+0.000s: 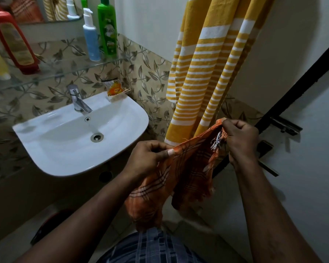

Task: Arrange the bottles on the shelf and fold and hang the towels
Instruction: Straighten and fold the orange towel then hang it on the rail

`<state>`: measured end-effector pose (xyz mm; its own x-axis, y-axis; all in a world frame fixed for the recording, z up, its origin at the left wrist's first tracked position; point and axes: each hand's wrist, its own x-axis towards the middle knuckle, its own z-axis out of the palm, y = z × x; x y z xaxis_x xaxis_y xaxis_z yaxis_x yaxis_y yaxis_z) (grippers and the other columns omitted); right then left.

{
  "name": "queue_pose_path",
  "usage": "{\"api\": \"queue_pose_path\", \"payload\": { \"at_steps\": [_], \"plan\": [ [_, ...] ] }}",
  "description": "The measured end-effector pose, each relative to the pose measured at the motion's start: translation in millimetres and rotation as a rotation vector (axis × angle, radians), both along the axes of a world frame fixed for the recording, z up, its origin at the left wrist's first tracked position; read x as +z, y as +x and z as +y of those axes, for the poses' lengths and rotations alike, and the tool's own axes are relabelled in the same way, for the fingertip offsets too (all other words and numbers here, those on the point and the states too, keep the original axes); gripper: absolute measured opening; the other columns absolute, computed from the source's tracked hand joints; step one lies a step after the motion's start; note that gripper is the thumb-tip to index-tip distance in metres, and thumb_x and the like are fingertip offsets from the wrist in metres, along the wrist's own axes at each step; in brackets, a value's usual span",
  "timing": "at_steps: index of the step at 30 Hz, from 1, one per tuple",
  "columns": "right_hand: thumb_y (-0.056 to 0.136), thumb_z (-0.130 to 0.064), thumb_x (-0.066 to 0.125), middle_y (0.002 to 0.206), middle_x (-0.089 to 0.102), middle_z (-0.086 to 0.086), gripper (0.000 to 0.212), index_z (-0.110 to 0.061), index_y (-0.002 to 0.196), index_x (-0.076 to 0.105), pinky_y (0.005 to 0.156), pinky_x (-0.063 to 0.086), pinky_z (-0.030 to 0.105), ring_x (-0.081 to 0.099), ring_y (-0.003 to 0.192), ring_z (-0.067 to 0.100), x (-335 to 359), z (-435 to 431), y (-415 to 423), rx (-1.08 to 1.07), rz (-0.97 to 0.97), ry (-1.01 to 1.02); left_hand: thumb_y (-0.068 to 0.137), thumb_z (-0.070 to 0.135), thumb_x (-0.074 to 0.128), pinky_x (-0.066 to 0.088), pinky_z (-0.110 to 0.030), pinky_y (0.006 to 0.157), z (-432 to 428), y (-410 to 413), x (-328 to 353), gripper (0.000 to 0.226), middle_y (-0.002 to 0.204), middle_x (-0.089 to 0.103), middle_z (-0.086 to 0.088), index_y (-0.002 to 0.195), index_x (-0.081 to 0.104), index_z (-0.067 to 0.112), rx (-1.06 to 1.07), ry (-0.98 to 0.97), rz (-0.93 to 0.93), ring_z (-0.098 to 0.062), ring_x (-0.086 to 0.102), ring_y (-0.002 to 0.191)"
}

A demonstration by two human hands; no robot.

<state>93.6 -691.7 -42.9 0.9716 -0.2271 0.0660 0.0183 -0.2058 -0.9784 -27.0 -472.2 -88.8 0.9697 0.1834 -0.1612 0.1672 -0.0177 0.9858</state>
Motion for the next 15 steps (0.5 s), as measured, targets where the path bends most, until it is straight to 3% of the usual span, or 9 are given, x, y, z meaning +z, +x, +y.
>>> {"api": "queue_pose_path", "payload": {
  "at_steps": [5, 8, 10, 13, 15],
  "plan": [
    [0.09, -0.023, 0.077, 0.067, 0.075, -0.002, 0.018, -0.02, 0.073, 0.075, 0.063, 0.059, 0.033, 0.071, 0.062, 0.013, -0.9, 11.4, -0.3, 0.014, -0.069, -0.073, 0.088, 0.029, 0.083, 0.062, -0.029, 0.076, 5.9, 2.3, 3.3, 0.004, 0.083, 0.08, 0.013, 0.091, 0.084, 0.027, -0.105, 0.365, 0.019, -0.003, 0.075, 0.078],
    [0.091, -0.026, 0.076, 0.063, 0.072, -0.007, 0.022, -0.022, 0.07, 0.073, 0.059, 0.056, 0.029, 0.068, 0.058, 0.007, -2.1, 12.6, -0.7, -0.009, -0.099, -0.156, 0.085, 0.03, 0.086, 0.054, -0.016, 0.064, 7.5, 4.7, 3.9, 0.005, 0.074, 0.077, 0.016, 0.086, 0.083, 0.027, -0.025, 0.454, -0.001, 0.003, 0.071, 0.069],
    [0.092, -0.028, 0.076, 0.063, 0.071, -0.009, 0.026, -0.024, 0.067, 0.071, 0.056, 0.053, 0.026, 0.066, 0.057, 0.004, -5.0, 10.4, -0.9, -0.017, -0.115, -0.244, 0.084, 0.03, 0.087, 0.051, -0.016, 0.058, 9.4, 5.1, 5.9, 0.007, 0.069, 0.076, 0.015, 0.083, 0.083, 0.026, 0.038, 0.452, -0.019, 0.003, 0.069, 0.061],
    [0.093, -0.034, 0.077, 0.069, 0.072, -0.01, 0.025, -0.024, 0.07, 0.072, 0.057, 0.052, 0.023, 0.067, 0.06, 0.001, -10.5, 5.7, -2.6, 0.005, -0.133, -0.38, 0.082, 0.028, 0.089, 0.055, -0.028, 0.056, 11.5, 7.4, 9.3, 0.009, 0.065, 0.075, 0.008, 0.079, 0.082, 0.023, 0.096, 0.399, -0.028, -0.002, 0.064, 0.051],
    [0.091, -0.038, 0.079, 0.072, 0.069, -0.018, 0.022, -0.022, 0.077, 0.075, 0.054, 0.045, 0.008, 0.065, 0.064, -0.01, -12.7, 4.4, -6.3, 0.007, -0.167, -0.438, 0.082, 0.027, 0.089, 0.054, -0.028, 0.053, 12.1, 10.2, 12.3, 0.01, 0.063, 0.074, 0.006, 0.078, 0.082, 0.022, 0.105, 0.396, -0.032, -0.003, 0.063, 0.048]
  ]
}}
